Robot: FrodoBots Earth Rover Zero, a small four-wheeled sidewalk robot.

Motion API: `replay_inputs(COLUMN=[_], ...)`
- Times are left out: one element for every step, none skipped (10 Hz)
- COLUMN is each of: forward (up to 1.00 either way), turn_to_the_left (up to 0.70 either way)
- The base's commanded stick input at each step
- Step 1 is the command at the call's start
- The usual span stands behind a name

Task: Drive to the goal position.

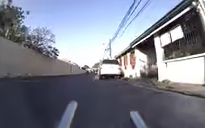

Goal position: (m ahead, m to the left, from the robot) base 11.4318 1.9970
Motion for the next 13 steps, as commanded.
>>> replay_inputs(forward=[0.85, 0.85, 0.85, 0.85, 0.85, 0.85, 0.85, 0.85, 0.85, 0.85, 0.85, 0.85, 0.85], turn_to_the_left=[0.00, 0.00, 0.00, 0.00, 0.00, 0.00, 0.00, 0.00, 0.00, 0.00, 0.00, 0.00, 0.00])
